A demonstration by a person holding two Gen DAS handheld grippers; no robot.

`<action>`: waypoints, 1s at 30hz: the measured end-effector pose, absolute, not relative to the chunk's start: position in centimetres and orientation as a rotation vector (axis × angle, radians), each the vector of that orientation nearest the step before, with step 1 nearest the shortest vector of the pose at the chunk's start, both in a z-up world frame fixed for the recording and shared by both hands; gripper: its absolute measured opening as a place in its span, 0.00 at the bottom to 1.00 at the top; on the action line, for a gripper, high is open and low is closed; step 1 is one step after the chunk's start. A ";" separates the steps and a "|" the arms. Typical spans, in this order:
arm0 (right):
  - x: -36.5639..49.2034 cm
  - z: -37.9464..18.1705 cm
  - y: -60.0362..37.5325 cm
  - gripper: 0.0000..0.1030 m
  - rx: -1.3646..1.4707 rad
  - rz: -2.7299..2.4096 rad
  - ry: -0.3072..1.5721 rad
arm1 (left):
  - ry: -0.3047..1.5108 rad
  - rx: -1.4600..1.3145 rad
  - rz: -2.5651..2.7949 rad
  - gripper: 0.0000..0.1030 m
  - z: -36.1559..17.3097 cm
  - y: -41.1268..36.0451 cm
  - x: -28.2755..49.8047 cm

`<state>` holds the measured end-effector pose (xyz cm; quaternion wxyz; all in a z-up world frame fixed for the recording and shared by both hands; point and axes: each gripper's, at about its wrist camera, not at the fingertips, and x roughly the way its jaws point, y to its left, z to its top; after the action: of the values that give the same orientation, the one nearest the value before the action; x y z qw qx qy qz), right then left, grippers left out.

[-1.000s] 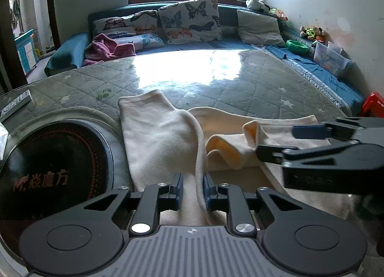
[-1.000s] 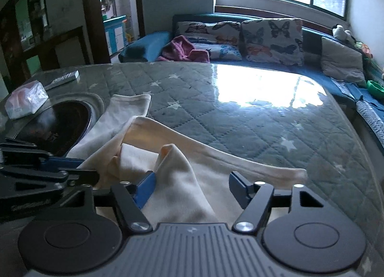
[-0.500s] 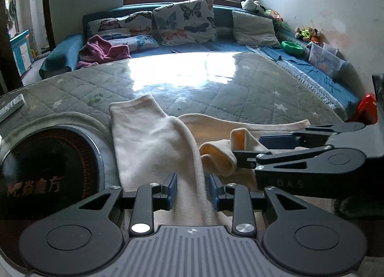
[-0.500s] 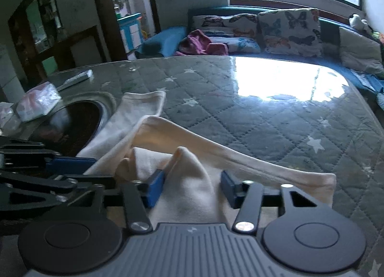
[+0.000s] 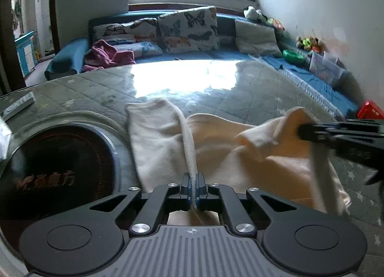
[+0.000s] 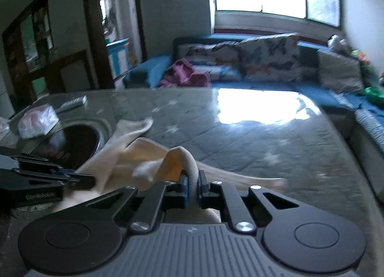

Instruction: Fold clothes

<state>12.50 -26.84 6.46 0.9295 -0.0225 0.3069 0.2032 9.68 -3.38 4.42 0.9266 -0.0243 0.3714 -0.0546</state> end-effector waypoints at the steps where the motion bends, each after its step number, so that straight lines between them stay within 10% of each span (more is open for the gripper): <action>1: 11.9 6.8 -27.5 0.06 -0.037 0.405 0.618 | 0.754 -0.057 -0.107 0.04 4.6 -3.1 9.2; 20: 0.0 6.3 -39.0 0.06 0.088 0.056 0.586 | 0.705 -0.156 -0.052 0.07 7.2 1.0 2.4; 24: -2.0 4.8 -40.4 0.08 0.124 0.002 0.619 | 0.702 -0.135 -0.065 0.38 7.0 -0.6 3.7; 30: -3.8 3.1 -42.0 0.24 0.174 -0.079 0.673 | 0.712 -0.078 -0.050 0.47 6.3 -2.7 6.9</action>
<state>-3.83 -42.00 3.12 0.9395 0.0852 0.3295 -0.0389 6.95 -2.68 6.35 0.9362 -0.0380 0.3486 -0.0247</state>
